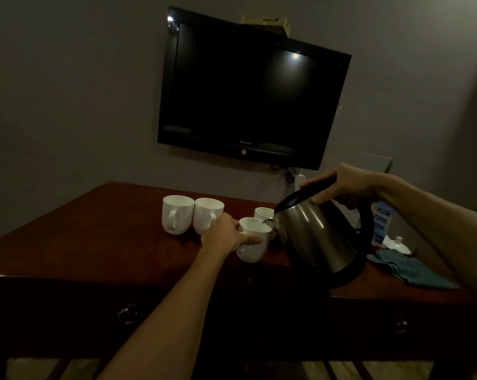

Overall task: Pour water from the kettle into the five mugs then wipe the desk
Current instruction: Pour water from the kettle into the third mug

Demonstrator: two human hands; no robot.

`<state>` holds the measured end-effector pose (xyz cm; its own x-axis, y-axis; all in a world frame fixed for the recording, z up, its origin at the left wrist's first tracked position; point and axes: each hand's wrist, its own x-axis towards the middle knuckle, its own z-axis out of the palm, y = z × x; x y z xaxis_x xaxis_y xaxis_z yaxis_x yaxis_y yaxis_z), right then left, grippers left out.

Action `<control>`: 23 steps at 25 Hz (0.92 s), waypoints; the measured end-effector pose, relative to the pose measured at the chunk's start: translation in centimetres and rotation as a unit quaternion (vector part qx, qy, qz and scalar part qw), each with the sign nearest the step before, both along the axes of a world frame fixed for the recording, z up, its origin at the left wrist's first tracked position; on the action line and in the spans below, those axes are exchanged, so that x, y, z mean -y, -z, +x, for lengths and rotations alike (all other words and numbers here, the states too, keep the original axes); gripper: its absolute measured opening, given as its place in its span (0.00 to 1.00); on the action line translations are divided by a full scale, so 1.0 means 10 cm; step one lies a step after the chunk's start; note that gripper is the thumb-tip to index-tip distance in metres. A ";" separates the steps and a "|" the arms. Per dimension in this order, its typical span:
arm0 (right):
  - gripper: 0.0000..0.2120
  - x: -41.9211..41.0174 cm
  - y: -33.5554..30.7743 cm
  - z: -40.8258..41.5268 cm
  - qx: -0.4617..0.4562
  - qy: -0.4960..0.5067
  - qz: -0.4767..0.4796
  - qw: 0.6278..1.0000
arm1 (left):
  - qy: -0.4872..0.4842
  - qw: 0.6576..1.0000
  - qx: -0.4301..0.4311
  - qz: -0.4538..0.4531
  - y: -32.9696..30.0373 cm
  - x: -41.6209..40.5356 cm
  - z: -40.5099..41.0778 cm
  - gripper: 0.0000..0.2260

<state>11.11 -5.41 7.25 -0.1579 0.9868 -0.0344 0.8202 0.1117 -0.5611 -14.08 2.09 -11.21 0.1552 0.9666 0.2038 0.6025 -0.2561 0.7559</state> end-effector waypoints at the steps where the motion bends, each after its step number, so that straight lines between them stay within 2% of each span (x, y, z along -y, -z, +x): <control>1: 0.22 0.00 0.00 0.01 -0.001 -0.002 -0.001 1.000 | -0.001 1.000 -0.001 0.000 0.00 0.00 0.00 0.27; 11: 0.21 -0.02 -0.01 0.01 -0.001 -0.003 -0.006 1.000 | 0.006 1.000 0.002 0.004 0.00 0.00 0.00 0.25; 23: 0.23 -0.02 -0.02 0.00 0.004 -0.004 -0.007 1.000 | 0.005 1.000 -0.001 -0.001 -0.02 0.00 0.01 0.25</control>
